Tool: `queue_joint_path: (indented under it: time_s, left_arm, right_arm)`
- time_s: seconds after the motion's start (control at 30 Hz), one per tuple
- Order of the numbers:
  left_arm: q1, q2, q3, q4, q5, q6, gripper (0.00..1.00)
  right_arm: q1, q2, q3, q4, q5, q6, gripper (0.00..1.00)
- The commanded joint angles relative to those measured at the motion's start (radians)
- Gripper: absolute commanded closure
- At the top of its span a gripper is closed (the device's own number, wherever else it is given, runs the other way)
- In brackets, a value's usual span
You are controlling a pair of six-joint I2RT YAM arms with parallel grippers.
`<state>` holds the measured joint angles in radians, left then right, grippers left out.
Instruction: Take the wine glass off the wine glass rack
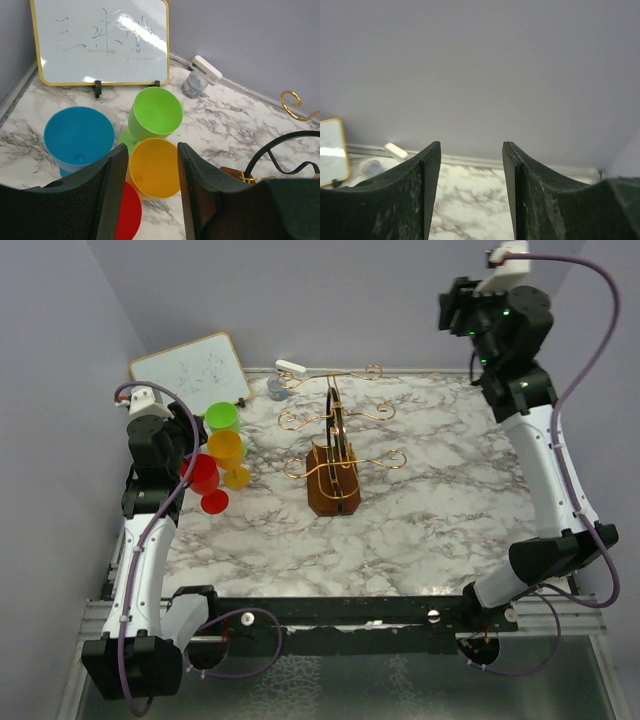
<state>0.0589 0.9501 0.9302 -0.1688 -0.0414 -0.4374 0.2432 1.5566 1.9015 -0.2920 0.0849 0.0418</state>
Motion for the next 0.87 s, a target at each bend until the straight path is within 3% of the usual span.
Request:
queue_joint_path:
  time_s: [0.0,0.13,0.23,0.6,0.73,0.83]
  left_arm:
    - [0.007,-0.034,-0.02,0.034,-0.01,0.004,0.53]
    - [0.005,-0.032,-0.022,0.031,0.01,0.002,0.53]
    - [0.003,-0.028,-0.025,0.029,0.027,-0.001,0.53]
    - [0.002,-0.016,-0.032,0.029,0.049,-0.013,0.53]
    - [0.001,-0.013,-0.034,0.028,0.048,-0.013,0.53]
    - [0.001,-0.016,-0.04,0.034,0.047,-0.014,0.53]
  right_arm:
    - [-0.249,-0.05,-0.299,-0.157,-0.339,0.361,0.48]
    - [-0.265,-0.241,-0.702,0.091,-0.357,0.365,0.48]
    - [-0.265,-0.357,-0.889,0.167,-0.367,0.367,0.45]
    - [-0.265,-0.406,-1.05,0.104,-0.3,0.339,0.43]
    - [-0.265,-0.45,-1.126,0.164,-0.365,0.292,0.53]
    - [-0.265,-0.483,-1.17,0.196,-0.36,0.294,0.52]
